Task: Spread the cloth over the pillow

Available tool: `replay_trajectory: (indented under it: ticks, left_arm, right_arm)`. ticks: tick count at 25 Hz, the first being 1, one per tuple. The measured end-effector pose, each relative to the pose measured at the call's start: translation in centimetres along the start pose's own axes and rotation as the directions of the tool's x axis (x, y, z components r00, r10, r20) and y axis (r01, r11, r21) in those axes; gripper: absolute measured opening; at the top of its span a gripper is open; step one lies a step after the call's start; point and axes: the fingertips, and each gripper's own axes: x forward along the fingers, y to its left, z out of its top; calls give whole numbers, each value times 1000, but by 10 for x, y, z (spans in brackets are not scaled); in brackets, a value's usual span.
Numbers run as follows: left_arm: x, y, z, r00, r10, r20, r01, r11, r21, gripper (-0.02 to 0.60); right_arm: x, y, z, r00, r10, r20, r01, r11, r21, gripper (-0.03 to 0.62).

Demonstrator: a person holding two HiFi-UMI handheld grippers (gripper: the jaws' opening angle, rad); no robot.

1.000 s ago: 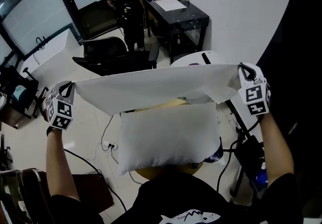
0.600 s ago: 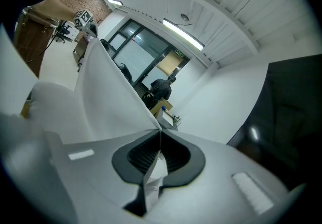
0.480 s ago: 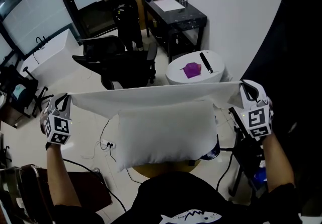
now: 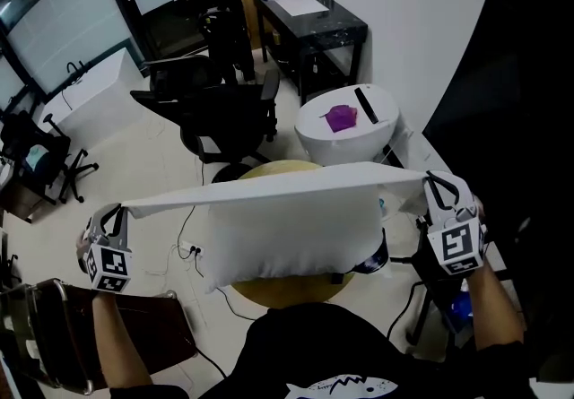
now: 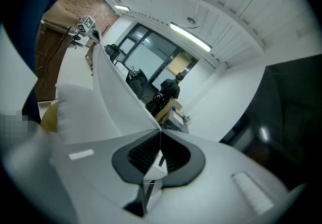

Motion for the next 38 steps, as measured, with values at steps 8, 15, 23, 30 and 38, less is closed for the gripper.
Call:
replay_trajectory:
  ticks: [8,15,23,30,38]
  left_arm:
    - [-43,-87,-48,995,-93,-36,91,995,-34,0]
    - [-57,-174,-96,968,-242,-66,235,967,-99,0]
    - [-59,-240,-134,936,-348,-60,342,935,-91,0]
    - [-58,-306,-166,891,-450,-65,447,893,-56,0]
    - [-46,-363,-188,849,-517,-104,524,850,48,0]
  right_arm:
    - [-50,62,-44,997,65,-43,-61,995,85,14]
    - [-77,124,-91,979,164,-118,-140,972,190,14]
    - [-90,183,-131,962,195,-193,-143,957,252,12]
    - [-98,227,-176,930,203,-307,-103,945,310,14]
    - [-99,269,-223,881,201,-428,-41,934,355,12]
